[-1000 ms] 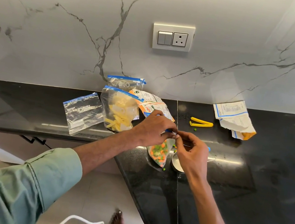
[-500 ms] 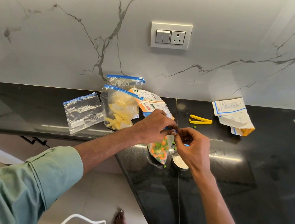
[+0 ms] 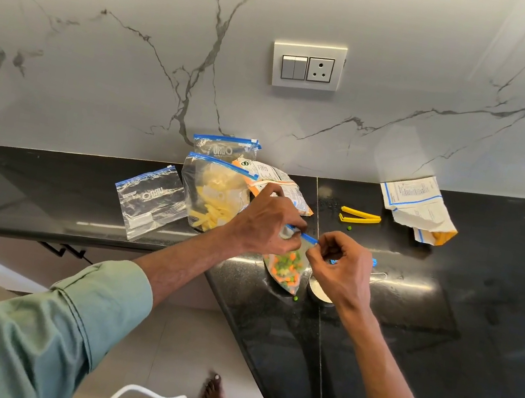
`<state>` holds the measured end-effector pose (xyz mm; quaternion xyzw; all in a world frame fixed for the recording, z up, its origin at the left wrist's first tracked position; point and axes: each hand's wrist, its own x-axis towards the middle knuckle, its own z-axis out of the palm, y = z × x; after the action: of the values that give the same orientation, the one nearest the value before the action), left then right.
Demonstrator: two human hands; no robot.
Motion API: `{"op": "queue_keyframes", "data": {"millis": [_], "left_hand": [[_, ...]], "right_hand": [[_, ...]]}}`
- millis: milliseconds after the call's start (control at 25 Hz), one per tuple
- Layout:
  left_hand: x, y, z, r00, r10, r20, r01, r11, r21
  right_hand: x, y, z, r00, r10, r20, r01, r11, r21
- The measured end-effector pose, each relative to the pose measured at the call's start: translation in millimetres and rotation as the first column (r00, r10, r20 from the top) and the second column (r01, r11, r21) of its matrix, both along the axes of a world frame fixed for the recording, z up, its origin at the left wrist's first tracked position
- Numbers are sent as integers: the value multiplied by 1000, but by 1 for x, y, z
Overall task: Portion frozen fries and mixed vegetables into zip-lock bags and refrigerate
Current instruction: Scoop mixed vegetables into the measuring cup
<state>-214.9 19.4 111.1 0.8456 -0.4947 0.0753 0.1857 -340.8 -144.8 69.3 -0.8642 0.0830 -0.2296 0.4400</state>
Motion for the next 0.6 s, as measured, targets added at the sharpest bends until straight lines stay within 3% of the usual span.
{"op": "queue_keyframes", "data": {"millis": [200, 360, 600], "left_hand": [[31, 22, 3, 988, 152, 16, -153, 988, 17], [39, 29, 7, 976, 216, 5, -216, 976, -14], [41, 29, 13, 987, 132, 93, -137, 990, 40]], "right_hand": [[-10, -12, -5, 986, -168, 14, 167, 982, 84], [-10, -14, -7, 956, -286, 58, 283, 958, 52], [21, -8, -2, 984, -134, -118, 125, 989, -82]]}}
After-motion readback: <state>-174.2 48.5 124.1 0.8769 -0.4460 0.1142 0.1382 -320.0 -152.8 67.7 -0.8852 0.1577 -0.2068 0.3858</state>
